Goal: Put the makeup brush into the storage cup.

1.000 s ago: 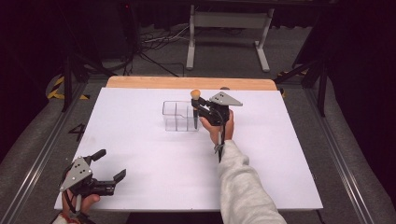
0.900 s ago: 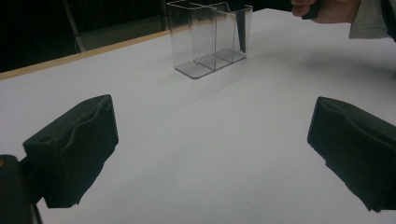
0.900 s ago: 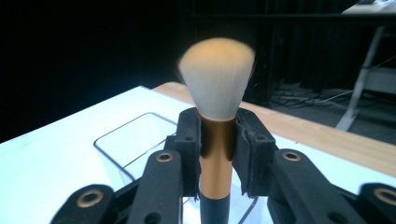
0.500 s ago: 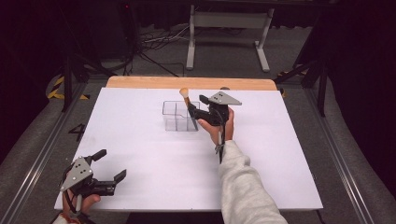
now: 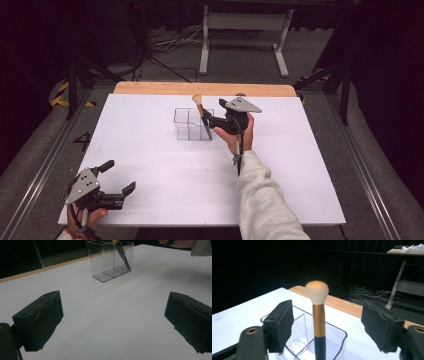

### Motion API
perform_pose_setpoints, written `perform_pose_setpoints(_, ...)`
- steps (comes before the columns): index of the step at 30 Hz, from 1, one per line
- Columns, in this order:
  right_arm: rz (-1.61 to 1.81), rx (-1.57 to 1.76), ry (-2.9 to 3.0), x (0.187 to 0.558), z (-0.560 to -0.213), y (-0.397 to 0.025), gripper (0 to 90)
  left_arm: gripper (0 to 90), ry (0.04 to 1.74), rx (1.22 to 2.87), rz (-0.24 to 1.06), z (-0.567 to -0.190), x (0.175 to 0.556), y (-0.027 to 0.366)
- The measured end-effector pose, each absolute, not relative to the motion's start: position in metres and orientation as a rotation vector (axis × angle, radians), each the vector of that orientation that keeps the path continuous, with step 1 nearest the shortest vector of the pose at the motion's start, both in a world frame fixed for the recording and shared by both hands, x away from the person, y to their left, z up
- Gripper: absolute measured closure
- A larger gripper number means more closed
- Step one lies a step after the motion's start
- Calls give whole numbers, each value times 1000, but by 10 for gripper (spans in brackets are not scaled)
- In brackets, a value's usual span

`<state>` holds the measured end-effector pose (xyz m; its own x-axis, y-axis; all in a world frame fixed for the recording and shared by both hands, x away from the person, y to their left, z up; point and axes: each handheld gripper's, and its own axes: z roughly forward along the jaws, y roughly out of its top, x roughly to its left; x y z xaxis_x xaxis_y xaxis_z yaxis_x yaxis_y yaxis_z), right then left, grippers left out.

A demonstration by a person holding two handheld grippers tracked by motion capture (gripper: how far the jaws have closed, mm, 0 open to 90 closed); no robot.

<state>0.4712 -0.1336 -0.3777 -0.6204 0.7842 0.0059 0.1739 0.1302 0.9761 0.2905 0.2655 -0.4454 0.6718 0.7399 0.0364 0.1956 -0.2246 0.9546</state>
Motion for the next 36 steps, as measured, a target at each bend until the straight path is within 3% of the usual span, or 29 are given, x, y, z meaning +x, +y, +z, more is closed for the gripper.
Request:
perform_pose_setpoints(12, 1427, 886, 1863, 462, -365, -137, 129, 25, 751, 1765, 600, -446, 291, 264)
perform_pose_setpoints(36, 1371, 832, 1852, 444, -351, -148, 144, 25, 755, 1772, 601, -447, 291, 265)
